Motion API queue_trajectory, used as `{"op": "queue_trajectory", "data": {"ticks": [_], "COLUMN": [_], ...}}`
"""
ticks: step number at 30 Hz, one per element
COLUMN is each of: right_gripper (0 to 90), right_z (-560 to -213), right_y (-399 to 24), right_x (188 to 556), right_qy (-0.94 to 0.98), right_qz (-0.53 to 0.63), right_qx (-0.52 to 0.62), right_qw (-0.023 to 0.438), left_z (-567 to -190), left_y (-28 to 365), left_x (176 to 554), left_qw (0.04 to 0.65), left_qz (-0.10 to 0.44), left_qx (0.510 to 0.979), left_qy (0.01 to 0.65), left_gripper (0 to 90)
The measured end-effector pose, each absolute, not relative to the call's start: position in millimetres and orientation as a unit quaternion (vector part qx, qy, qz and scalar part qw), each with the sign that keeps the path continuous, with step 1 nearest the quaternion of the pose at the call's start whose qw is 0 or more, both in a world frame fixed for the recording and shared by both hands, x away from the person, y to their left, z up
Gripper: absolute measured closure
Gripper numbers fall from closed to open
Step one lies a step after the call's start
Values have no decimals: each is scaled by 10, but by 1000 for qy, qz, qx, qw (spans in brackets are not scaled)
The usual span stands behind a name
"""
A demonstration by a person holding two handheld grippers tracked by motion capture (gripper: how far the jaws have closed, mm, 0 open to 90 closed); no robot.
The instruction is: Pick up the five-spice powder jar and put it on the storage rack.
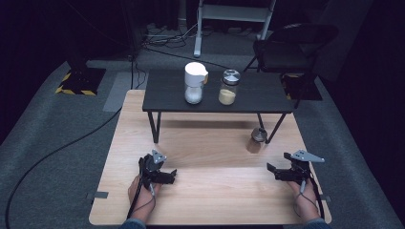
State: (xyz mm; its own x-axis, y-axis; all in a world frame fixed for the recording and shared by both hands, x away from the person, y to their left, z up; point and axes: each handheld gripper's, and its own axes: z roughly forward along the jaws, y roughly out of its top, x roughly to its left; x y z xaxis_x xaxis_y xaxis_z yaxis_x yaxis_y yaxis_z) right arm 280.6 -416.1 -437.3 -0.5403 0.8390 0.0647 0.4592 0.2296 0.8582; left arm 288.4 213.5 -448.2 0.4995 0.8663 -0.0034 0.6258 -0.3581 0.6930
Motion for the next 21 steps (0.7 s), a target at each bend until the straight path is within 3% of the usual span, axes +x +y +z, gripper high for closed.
{"op": "queue_trajectory", "data": {"ticks": [21], "right_gripper": [20], "right_z": [-3942], "right_y": [-4246], "right_x": [2535], "right_qy": [717], "right_qz": [513], "right_qx": [387], "right_qw": [271], "left_z": [-4482], "left_y": [2135], "left_x": [2883], "left_qw": [324], "left_qz": [185], "left_qx": [803], "left_qy": [465], "left_gripper": [18]}}
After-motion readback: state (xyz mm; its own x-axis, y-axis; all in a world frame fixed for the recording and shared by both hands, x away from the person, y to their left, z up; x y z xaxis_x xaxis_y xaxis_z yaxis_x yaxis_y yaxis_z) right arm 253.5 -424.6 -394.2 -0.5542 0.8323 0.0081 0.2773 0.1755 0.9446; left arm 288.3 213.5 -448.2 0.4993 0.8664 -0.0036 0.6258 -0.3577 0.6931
